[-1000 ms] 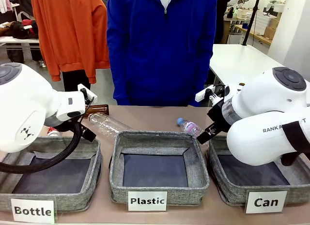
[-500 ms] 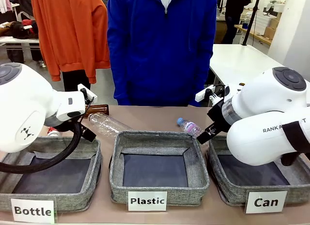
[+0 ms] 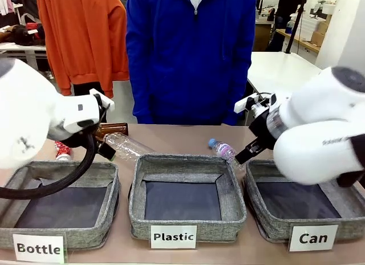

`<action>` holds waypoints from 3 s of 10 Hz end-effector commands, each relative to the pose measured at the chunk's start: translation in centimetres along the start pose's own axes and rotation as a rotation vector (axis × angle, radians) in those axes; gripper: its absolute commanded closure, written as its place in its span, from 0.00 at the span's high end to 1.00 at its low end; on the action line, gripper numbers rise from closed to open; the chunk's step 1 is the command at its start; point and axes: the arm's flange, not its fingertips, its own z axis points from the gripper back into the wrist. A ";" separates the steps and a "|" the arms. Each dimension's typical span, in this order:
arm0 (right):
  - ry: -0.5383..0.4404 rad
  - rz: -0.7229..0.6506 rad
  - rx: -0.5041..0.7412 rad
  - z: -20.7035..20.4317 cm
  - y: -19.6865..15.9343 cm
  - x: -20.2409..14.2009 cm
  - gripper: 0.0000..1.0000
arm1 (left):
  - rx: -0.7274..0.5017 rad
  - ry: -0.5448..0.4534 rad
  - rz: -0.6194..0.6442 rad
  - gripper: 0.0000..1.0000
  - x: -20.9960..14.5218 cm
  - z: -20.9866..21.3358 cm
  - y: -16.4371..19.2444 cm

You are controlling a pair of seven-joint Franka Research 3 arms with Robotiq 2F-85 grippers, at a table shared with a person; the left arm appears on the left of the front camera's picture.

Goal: Sort the can waste into the basket.
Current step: Pick up the can waste from the table and place it in the right Fabric basket.

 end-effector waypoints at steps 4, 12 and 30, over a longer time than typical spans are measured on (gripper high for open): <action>-0.039 -0.329 0.215 17.0 -5.6 -5.3 1.00 | -0.343 -0.041 0.270 1.00 -6.6 15.4 5.7; -0.444 -0.916 0.685 15.2 -22.9 -25.6 1.00 | -0.654 -0.438 0.851 1.00 -25.3 12.0 24.5; -0.437 -0.955 0.676 15.9 -24.6 -26.9 1.00 | -0.123 0.050 0.426 1.00 -5.6 12.1 19.0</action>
